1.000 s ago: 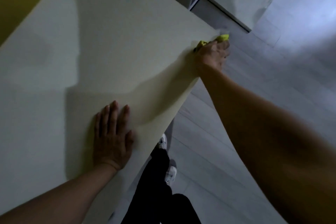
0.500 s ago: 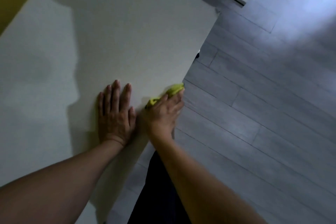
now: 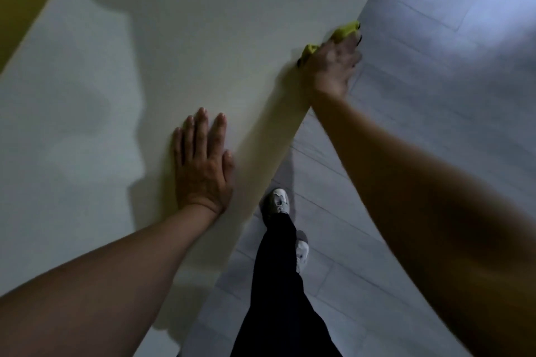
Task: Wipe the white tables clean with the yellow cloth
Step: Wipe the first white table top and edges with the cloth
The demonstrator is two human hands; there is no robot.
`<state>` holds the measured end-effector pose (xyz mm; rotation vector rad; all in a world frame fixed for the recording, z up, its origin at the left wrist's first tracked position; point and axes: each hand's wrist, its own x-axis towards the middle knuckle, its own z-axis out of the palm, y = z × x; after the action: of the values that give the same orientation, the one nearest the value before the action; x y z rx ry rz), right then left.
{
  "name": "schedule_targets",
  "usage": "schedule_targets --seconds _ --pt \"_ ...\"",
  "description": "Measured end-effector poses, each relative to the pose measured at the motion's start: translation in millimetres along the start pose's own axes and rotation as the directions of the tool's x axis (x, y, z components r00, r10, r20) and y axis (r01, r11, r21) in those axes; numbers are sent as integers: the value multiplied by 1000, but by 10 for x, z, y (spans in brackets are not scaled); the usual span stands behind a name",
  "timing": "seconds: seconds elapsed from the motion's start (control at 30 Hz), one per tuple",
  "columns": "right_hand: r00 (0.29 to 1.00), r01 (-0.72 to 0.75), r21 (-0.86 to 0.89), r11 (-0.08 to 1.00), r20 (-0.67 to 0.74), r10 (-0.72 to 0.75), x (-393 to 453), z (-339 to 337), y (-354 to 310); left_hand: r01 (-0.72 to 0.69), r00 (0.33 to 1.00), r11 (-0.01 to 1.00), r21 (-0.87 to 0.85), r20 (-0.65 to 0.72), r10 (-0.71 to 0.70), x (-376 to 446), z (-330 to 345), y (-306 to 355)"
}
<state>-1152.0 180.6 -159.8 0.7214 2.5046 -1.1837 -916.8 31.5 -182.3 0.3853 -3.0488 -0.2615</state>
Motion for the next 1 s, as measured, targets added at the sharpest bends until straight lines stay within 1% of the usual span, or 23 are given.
schedule_targets --seconds 0.07,0.1,0.17,0.23,0.3,0.37,0.47,0.57,0.67,0.73,0.83,0.93,1.0 --pt "999 18 35 999 48 -20 -540 110 302 4 1000 1000 6 6 -4 11 4 9" --pt "997 51 34 998 64 -53 -874 165 473 2 1000 1000 7 9 -2 11 5 11" --pt "984 126 -29 992 127 -122 -1567 264 808 -5 1000 1000 12 13 4 15 8 7" --pt "984 77 -12 997 161 -74 -2034 347 1055 -13 1000 1000 18 6 13 29 23 -2" --pt "986 20 20 1000 162 -23 -2159 385 1138 -14 1000 1000 18 -9 14 41 35 -6" --pt "988 19 18 1000 155 -21 -1968 365 1039 -23 1000 1000 14 -15 23 53 45 -3" --pt "996 16 57 998 90 -21 -1297 294 718 -23 1000 1000 12 -14 23 60 53 -4" --pt "999 -6 20 1000 44 6 -497 167 349 -9 1000 1000 8 3 9 60 49 7" --pt "1000 1 -4 1000 -29 -1 37 64 93 3 1000 1000 -7 1 -3 47 58 13" --pt "998 6 -21 1000 -60 -7 171 52 0 6 1000 1000 -10 -7 -7 32 49 20" --pt "998 13 -50 999 -69 -17 210 71 -10 10 1000 999 -31 -6 -10 59 26 34" --pt "998 34 -28 999 -46 -36 221 50 19 8 1000 999 -38 -5 -8 16 25 40" --pt "996 68 -16 998 -58 -69 215 49 47 4 1000 998 -62 -9 -4 52 -14 53"
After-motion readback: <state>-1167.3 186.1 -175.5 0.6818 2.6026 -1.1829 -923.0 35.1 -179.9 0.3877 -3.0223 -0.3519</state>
